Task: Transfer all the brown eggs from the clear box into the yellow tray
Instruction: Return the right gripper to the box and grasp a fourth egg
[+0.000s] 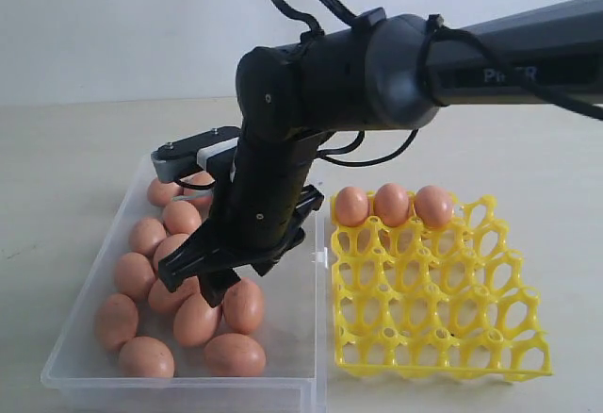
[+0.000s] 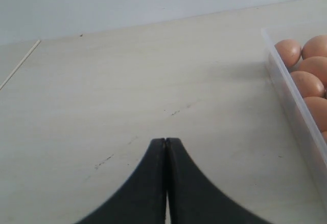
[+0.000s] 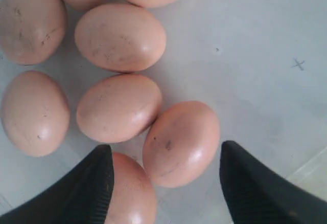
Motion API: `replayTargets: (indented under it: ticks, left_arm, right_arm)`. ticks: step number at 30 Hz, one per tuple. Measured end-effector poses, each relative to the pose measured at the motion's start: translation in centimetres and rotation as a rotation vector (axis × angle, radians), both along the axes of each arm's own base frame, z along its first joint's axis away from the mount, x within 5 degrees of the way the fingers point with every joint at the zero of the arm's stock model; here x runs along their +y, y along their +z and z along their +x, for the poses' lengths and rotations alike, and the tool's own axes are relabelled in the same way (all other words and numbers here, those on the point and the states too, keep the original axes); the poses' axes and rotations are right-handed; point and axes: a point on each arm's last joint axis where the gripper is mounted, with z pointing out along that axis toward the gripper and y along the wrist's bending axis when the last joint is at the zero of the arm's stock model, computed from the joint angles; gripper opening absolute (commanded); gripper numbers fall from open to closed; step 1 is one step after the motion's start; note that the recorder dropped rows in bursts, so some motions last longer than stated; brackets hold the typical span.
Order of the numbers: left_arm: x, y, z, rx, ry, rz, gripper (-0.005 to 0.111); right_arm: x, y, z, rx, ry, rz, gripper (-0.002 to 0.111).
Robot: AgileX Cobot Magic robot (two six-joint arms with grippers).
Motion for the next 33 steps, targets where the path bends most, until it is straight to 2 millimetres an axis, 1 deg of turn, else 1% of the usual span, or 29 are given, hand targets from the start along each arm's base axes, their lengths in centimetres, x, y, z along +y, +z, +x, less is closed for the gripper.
replayTargets:
  ticks: [3,4,6,7,8,9,10,11,12,14,15,17,18,19,24,27,29,31,33]
  left_arm:
    - [0.0,0.0,0.0,0.000,0.000,0.000,0.000]
    - [0.0,0.0,0.0,0.000,0.000,0.000,0.000]
    - [0.0,0.0,0.0,0.000,0.000,0.000,0.000]
    - [0.0,0.0,0.0,0.000,0.000,0.000,0.000]
    - [0.0,0.0,0.0,0.000,0.000,0.000,0.000]
    - [0.0,0.0,0.0,0.000,0.000,0.000,0.000]
    - [0.0,0.0,0.0,0.000,0.000,0.000,0.000]
    - [0.0,0.0,0.0,0.000,0.000,0.000,0.000]
    - [0.0,0.0,0.0,0.000,0.000,0.000,0.000]
    - [0.0,0.0,0.0,0.000,0.000,0.000,0.000]
    - [0.0,0.0,0.0,0.000,0.000,0.000,0.000]
    - [0.0,0.0,0.0,0.000,0.000,0.000,0.000]
    - [0.0,0.0,0.0,0.000,0.000,0.000,0.000]
    - [0.0,0.0,0.0,0.000,0.000,0.000,0.000]
    - [0.0,0.0,0.0,0.000,0.000,0.000,0.000]
    - [0.0,0.0,0.0,0.000,0.000,0.000,0.000]
    - [0.0,0.0,0.0,0.000,0.000,0.000,0.000]
    - [0.0,0.0,0.0,0.000,0.000,0.000,0.000]
    - [0.0,0.0,0.0,0.000,0.000,0.000,0.000]
  right_arm:
    - [0.4,-0.8,0.3,0.011,-0.007,-0.007,0.059]
    - [0.6,-1.7,0.5,0.024,-0.011,-0.019,0.059]
    - [0.8,-2.7,0.7,0.042,-0.016,-0.033,0.059]
    - [0.9,-2.8,0.8,0.043,-0.019,-0.033,0.058]
    - [1.0,-2.8,0.9,0.044,-0.023,-0.032,0.055]
    - [1.0,-3.0,0.9,0.049,-0.030,-0.033,0.044]
    - [1.1,-3.0,0.9,0.046,-0.029,-0.033,0.040]
    - [1.0,-3.1,1.0,0.043,-0.026,-0.039,0.039]
    - [1.0,-3.5,1.0,0.044,-0.023,-0.049,0.044]
    - [1.0,-3.4,1.1,0.038,-0.020,-0.051,0.057]
    - [0.9,-3.5,1.1,0.042,-0.013,-0.067,0.060]
    - [0.5,-4.5,0.9,0.069,0.002,-0.119,0.061]
    - [0.4,-4.6,0.8,0.075,0.005,-0.128,0.059]
    - [0.4,-4.6,0.8,0.075,0.006,-0.131,0.054]
    - [0.4,-4.7,0.9,0.063,0.010,-0.134,0.001]
    - [0.3,-4.6,1.1,0.037,0.021,-0.141,0.000]
    - [0.2,-4.1,1.3,-0.010,0.029,-0.130,0.000]
    - [0.2,-3.0,1.5,-0.095,0.031,-0.079,0.000]
    - [-0.1,-1.5,1.8,-0.228,0.029,0.011,0.000]
